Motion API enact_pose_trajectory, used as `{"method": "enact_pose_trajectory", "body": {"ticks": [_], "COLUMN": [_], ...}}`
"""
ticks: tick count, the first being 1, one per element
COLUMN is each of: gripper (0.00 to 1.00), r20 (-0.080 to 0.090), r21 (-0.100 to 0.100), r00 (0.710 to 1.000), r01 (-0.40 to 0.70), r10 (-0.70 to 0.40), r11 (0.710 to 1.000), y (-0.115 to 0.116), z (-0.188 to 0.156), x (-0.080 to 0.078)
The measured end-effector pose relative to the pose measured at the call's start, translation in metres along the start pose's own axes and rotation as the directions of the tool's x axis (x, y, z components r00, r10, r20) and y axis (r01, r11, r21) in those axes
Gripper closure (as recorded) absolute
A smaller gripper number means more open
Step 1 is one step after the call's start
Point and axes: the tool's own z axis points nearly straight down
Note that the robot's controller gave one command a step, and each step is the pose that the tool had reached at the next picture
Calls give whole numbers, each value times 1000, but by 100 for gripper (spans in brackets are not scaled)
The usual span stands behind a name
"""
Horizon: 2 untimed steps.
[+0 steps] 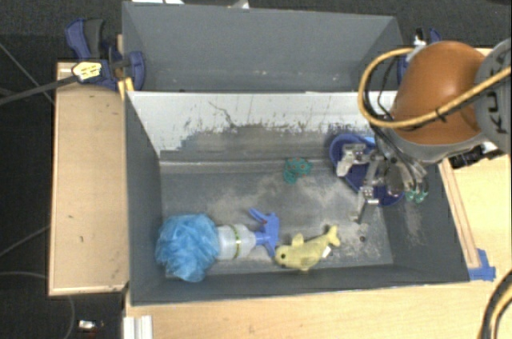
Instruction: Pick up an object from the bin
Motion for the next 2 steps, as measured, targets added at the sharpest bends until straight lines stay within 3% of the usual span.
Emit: {"method": "enact_pose_trajectory", "body": {"ticks": [1, 2], "gripper": [0, 0], "r20": [8, 15], "r21": [1, 0], "r00": [1000, 996], "r01": [1, -87], "r10": [-1, 87], "r11": [1000, 996], "y": [0, -4], "z": [-5, 30], "x": [-2, 17]}}
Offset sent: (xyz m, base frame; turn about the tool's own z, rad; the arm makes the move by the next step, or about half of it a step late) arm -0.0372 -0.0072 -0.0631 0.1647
